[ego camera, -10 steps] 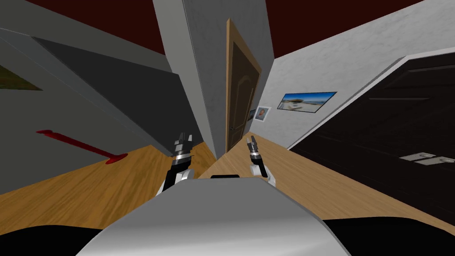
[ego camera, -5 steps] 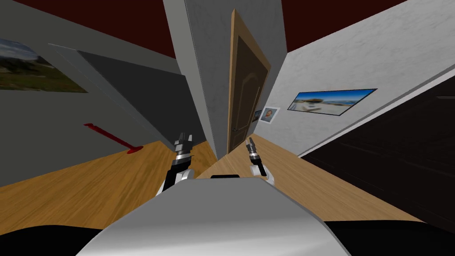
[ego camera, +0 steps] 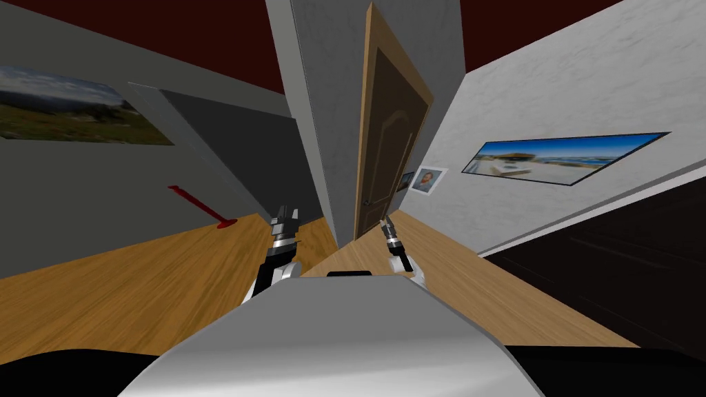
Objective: Pull the door open
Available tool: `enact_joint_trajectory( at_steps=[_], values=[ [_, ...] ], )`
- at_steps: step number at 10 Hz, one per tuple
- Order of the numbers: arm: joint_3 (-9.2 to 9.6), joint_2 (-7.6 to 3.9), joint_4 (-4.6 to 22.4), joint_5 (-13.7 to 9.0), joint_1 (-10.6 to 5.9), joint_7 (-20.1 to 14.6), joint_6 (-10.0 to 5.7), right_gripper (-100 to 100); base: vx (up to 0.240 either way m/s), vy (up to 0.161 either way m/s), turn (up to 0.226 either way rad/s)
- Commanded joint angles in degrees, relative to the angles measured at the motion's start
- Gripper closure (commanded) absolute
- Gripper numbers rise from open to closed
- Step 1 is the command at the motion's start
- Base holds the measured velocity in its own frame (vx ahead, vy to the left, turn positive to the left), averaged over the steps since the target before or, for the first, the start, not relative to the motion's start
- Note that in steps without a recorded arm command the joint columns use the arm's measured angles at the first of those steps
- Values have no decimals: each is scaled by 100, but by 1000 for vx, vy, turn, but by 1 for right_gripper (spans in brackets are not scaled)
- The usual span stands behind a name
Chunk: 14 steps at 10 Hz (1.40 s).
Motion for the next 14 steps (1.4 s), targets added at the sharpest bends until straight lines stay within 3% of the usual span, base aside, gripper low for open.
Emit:
enact_joint_trajectory(
  at_steps=[1,2,9,10,14],
  values=[
    [46,-85,286,-11,-115,-80,-51,-100,49,-77,201],
    [46,-85,311,-11,-115,-80,-51,-100,39,-58,64],
    [246,-418,1526,-50,-559,-365,-226,-100,46,-87,180],
    [246,-418,1526,-50,-559,-365,-226,-100,36,-69,60],
    [349,-588,2151,-70,-787,-512,-316,-100,25,-80,155]
  ],
)
